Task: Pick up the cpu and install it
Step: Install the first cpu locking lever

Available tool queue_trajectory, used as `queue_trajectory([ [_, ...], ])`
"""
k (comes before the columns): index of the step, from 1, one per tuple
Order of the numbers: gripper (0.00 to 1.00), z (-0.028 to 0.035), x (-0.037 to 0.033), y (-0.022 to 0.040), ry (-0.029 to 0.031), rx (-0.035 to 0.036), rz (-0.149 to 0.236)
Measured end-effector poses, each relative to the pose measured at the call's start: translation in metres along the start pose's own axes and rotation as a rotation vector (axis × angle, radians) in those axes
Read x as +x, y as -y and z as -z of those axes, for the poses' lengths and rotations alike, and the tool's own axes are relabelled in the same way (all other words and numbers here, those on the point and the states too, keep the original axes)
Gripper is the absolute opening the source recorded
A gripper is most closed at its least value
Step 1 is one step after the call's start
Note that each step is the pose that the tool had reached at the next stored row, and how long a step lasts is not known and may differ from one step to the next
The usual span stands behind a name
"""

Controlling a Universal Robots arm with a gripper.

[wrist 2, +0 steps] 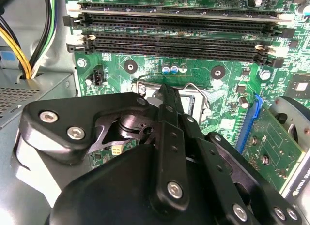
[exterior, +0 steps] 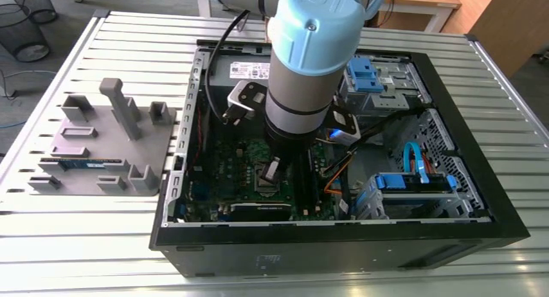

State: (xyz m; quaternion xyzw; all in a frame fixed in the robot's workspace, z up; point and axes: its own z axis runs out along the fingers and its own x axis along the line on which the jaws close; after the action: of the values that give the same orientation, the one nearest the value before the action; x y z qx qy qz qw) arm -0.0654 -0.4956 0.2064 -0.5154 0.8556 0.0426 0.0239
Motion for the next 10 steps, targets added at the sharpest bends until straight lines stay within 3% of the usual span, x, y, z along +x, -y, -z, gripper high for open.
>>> queue_trajectory([
  [5,0.11,0.0,0.0,0.0,-0.0005,0.0003,0.0],
  [6,0.11,0.0,0.0,0.0,-0.0216,0.0114,0.0],
  [8,0.11,0.0,0.0,0.0,-0.0237,0.0125,0.0],
  [10,0.11,0.0,0.0,0.0,-0.031,0.0164,0.0],
])
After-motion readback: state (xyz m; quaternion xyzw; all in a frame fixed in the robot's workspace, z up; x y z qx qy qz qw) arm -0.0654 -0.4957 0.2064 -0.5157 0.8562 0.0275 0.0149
